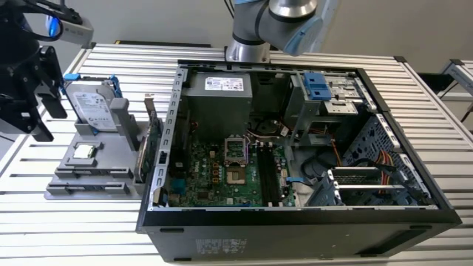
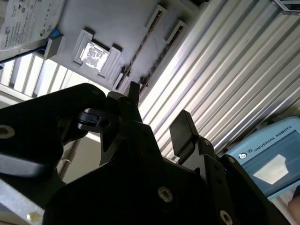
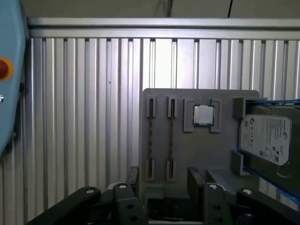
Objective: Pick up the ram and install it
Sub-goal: 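Pick up the ram and move it above insertion slot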
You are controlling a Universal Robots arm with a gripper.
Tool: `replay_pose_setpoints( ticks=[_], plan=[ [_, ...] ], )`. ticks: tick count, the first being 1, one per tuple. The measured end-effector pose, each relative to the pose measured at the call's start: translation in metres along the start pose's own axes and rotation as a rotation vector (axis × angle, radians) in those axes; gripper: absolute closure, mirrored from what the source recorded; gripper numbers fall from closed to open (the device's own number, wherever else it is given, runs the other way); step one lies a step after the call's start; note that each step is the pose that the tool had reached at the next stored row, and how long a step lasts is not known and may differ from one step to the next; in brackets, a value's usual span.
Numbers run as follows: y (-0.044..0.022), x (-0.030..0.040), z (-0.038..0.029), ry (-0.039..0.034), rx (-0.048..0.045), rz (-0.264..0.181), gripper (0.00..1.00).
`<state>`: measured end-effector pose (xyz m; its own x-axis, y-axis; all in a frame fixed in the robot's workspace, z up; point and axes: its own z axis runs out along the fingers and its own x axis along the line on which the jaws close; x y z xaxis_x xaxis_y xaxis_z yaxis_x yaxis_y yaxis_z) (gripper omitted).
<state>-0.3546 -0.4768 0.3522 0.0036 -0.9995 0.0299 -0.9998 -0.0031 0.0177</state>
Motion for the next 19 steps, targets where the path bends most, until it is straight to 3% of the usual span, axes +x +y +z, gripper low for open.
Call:
replay_pose_setpoints(
  ticks=[7, 19],
  plan=[
    [-0.0001, -0.0004, 0.0051, 0.0160, -0.0001, 0.000, 0.00],
    [-0.0002, -0.0012, 0.0101, 0.0193, 0.0001, 0.000, 0.00]
  ],
)
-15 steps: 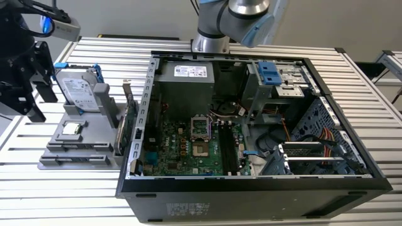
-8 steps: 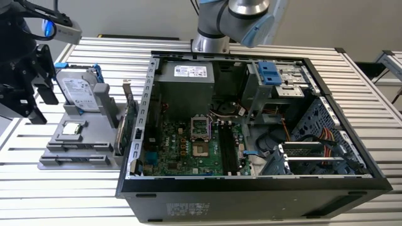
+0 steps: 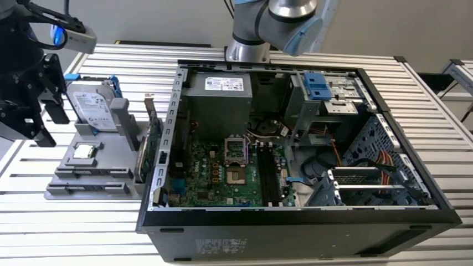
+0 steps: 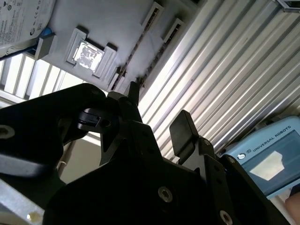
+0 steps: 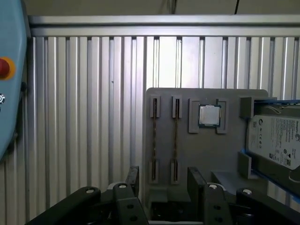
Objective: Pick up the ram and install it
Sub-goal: 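Pick up the ram and move it above insertion slot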
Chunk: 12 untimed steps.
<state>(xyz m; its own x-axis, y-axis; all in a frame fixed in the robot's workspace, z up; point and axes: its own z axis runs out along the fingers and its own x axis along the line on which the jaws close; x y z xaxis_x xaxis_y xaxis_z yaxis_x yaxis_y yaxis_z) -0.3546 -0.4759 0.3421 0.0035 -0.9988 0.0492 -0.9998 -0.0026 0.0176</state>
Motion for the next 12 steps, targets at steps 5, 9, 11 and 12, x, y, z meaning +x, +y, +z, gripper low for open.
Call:
replay_pose_setpoints(
  ticks=[5, 9, 11, 12],
  plan=[
    [-0.0001, -0.0011, 0.0034, 0.0018, -0.0001, 0.000, 0.00],
    [-0.0001, -0.0026, 0.0068, 0.0036, -0.0001, 0.000, 0.00],
    [-0.0002, -0.0034, 0.0085, 0.0046, -0.0001, 0.000, 0.00],
    [-0.0002, -0.0038, 0.0093, 0.0052, -0.0001, 0.000, 0.00]
  ],
)
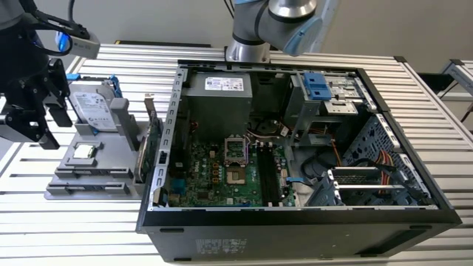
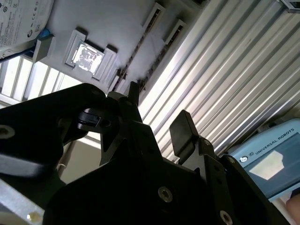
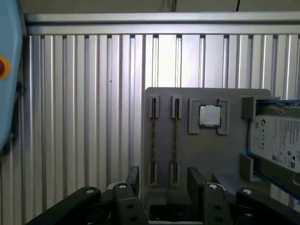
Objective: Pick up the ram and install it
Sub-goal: 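Pick up the ram and move it above insertion slot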
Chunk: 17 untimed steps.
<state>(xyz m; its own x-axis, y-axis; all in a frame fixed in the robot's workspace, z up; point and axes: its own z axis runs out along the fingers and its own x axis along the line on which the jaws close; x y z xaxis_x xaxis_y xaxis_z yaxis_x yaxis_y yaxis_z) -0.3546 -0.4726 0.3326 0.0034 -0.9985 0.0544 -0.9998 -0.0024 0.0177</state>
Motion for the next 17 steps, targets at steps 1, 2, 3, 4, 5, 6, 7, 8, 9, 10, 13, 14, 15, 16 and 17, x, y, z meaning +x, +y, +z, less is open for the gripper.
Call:
replay_pose_setpoints(
  ticks=[1, 2, 3, 4, 5, 6, 7, 8, 9, 10, 13, 14, 15, 16, 17],
  plan=[
    [0.0000, -0.0004, 0.0009, 0.0005, 0.0001, 0.000, 0.00],
    [0.0000, -0.0008, 0.0018, 0.0010, 0.0000, 0.000, 0.00],
    [-0.0001, -0.0010, 0.0027, 0.0015, 0.0001, 0.000, 0.00],
    [-0.0001, -0.0012, 0.0035, 0.0021, 0.0001, 0.000, 0.00],
    [-0.0001, -0.0014, 0.0042, 0.0027, 0.0000, 0.000, 0.00],
    [-0.0001, -0.0016, 0.0049, 0.0029, 0.0000, 0.000, 0.00],
    [-0.0001, -0.0017, 0.0053, 0.0036, 0.0001, 0.000, 0.00],
    [-0.0001, -0.0017, 0.0054, 0.0045, 0.0000, 0.000, 0.00],
    [-0.0001, -0.0017, 0.0054, 0.0046, -0.0001, 0.000, 0.00],
    [-0.0001, -0.0017, 0.0054, 0.0048, -0.0002, 0.000, 0.00],
    [-0.0001, -0.0018, 0.0063, 0.0047, 0.0000, 0.000, 0.00],
    [-0.0001, -0.0018, 0.0067, 0.0046, 0.0002, 0.000, 0.00],
    [-0.0001, -0.0018, 0.0073, 0.0045, 0.0002, 0.000, 0.00],
    [-0.0001, -0.0018, 0.0080, 0.0045, 0.0002, 0.000, 0.00],
    [-0.0002, -0.0019, 0.0090, 0.0046, 0.0002, 0.000, 0.00]
  ],
)
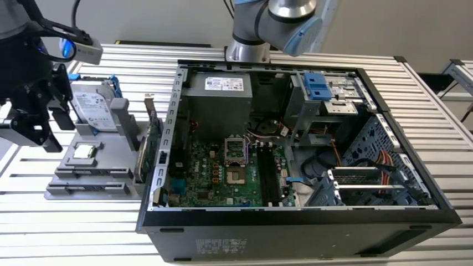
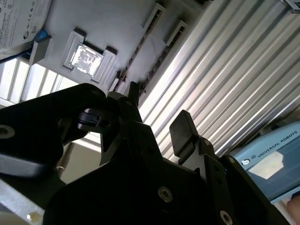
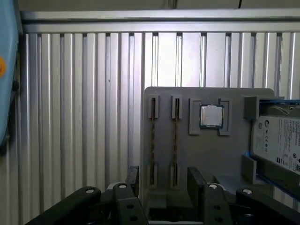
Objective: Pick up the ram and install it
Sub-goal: 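Pick up the ram and move it above insertion slot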
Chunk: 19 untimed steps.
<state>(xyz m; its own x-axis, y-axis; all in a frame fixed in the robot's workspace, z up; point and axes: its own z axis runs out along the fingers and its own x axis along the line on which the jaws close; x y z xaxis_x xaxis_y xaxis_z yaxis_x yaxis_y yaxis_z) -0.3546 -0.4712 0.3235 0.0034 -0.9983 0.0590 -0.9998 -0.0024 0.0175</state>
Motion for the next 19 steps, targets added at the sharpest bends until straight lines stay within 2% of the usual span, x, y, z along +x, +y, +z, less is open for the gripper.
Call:
replay_pose_setpoints(
  ticks=[10, 19],
  plan=[
    [-0.0002, -0.0008, 0.0132, -0.0067, -0.0001, 0.000, 0.00],
    [-0.0003, -0.0014, 0.0235, -0.0223, 0.0000, 0.000, 0.00]
  ],
)
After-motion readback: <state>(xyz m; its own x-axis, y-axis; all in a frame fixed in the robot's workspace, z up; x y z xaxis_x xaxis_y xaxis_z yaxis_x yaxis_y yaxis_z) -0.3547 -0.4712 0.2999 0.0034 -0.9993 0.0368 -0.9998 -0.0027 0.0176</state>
